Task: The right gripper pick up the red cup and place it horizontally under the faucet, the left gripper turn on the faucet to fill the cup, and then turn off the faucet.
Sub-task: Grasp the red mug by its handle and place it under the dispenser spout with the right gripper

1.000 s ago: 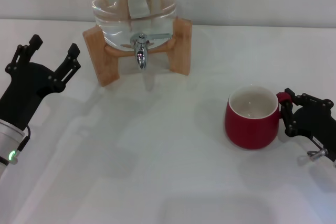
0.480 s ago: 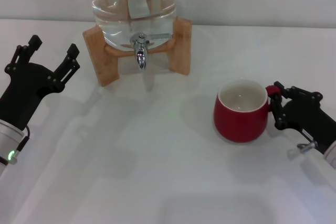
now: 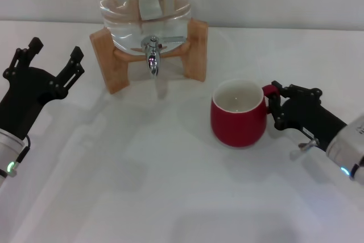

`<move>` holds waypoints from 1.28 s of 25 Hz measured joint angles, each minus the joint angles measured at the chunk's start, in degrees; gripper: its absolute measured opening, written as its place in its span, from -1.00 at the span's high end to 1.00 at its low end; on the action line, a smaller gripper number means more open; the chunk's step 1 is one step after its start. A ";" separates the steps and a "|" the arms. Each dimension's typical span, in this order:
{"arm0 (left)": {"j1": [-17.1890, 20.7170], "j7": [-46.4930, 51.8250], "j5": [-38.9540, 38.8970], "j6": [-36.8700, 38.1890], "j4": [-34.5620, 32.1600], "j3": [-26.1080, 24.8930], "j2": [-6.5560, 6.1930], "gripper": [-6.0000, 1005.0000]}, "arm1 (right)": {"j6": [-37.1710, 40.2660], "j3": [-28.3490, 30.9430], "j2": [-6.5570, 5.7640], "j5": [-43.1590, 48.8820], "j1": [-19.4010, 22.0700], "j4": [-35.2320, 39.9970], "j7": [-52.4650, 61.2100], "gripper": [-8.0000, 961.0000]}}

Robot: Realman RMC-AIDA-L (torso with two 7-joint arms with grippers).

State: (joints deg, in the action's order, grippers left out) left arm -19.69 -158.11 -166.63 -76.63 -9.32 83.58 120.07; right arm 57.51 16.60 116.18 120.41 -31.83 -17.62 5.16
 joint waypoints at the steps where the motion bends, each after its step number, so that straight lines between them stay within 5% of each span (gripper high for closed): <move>1: 0.00 -0.01 -0.01 0.00 0.00 -0.04 -0.01 -0.77 | -0.74 0.01 0.01 0.01 -0.52 -0.13 0.00 0.75; 32: -0.26 0.24 -0.01 -0.93 -0.71 0.26 0.26 -0.77 | -12.60 0.17 0.01 1.61 -9.65 -5.93 0.07 0.75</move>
State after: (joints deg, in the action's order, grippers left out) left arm -19.95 -157.86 -166.64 -77.57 -10.02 83.84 120.32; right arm 44.91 16.77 116.19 122.01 -41.47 -23.55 5.23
